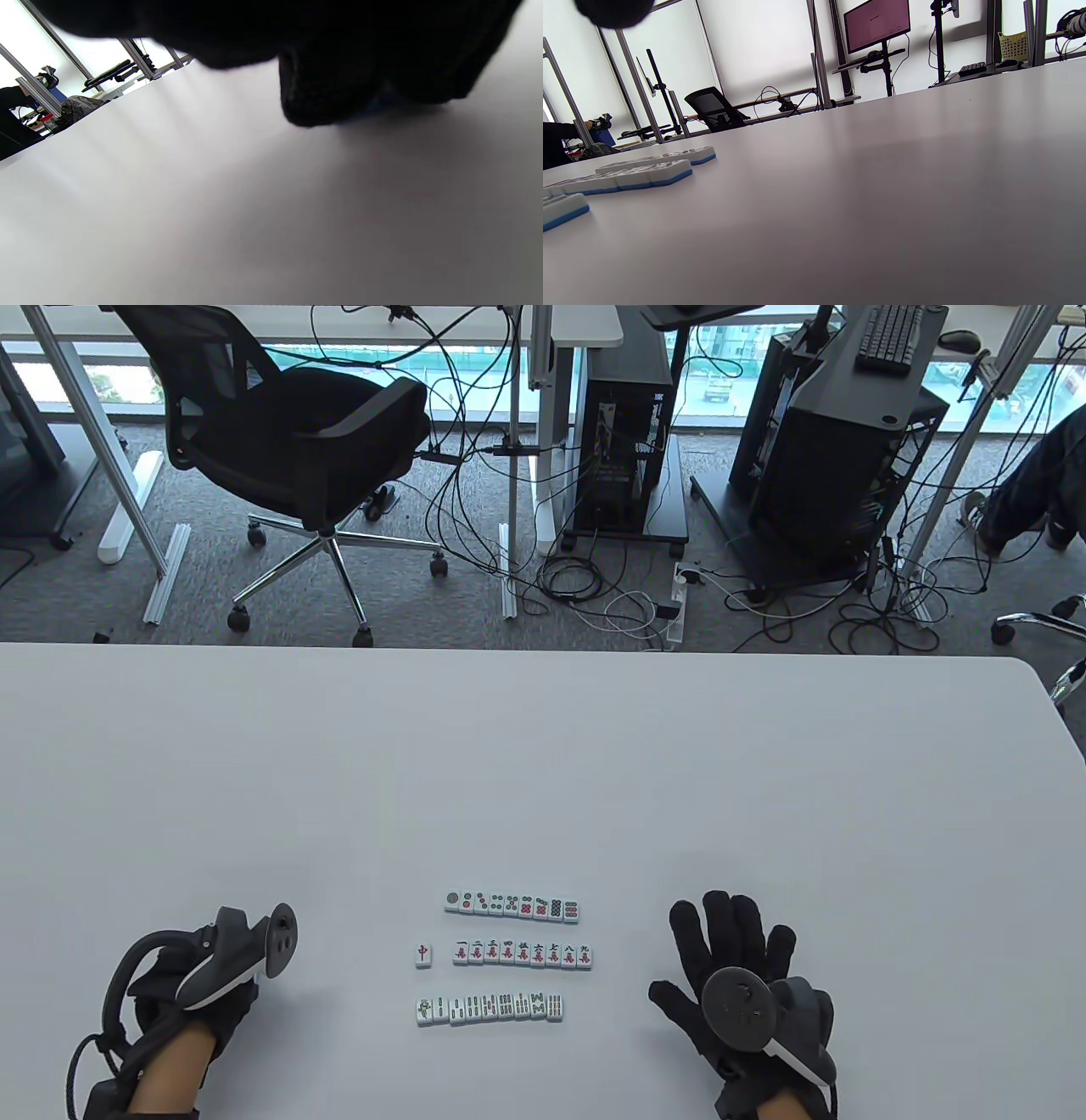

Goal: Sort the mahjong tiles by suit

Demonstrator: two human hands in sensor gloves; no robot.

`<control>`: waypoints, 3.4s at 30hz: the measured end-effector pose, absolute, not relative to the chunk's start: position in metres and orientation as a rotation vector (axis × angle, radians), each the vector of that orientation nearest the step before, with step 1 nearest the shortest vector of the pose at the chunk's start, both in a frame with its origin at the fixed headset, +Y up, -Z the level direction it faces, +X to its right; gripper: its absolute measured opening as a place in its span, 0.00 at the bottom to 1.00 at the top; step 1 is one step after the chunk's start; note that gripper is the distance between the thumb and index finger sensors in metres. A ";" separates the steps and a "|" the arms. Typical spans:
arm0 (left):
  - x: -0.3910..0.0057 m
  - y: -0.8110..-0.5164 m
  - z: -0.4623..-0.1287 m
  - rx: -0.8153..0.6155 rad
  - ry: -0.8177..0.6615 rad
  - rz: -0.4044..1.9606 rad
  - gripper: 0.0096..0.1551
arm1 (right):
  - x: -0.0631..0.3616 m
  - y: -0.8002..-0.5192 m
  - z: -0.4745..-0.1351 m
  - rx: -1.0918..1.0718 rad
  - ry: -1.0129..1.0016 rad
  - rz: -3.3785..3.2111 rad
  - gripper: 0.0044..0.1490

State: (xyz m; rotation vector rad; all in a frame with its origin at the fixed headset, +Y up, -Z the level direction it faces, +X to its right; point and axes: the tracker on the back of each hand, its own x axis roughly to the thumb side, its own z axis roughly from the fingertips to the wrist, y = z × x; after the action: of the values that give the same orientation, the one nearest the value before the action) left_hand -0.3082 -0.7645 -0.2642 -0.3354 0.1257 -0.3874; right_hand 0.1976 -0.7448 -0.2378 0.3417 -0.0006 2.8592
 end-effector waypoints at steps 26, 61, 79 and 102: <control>-0.154 -0.756 -0.294 -0.212 -0.262 -0.441 0.35 | 0.198 -0.745 -0.239 0.363 -0.032 2.812 0.53; -0.324 -0.749 -0.253 -0.323 0.237 -0.317 0.40 | 0.197 -0.746 -0.237 0.361 -0.032 2.835 0.53; -0.284 -0.751 -0.255 -0.262 0.068 -0.264 0.36 | 0.198 -0.745 -0.238 0.355 -0.025 2.826 0.53; -0.168 -0.765 -0.290 -0.246 -0.168 -0.422 0.36 | 0.197 -0.745 -0.237 0.371 -0.033 2.799 0.53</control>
State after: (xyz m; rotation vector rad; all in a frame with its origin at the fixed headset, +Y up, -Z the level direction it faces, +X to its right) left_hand -0.1677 -0.7653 -0.2897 -0.2462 -0.1675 -0.4222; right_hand 0.1968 -0.7447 -0.2374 0.3712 -0.0329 2.7995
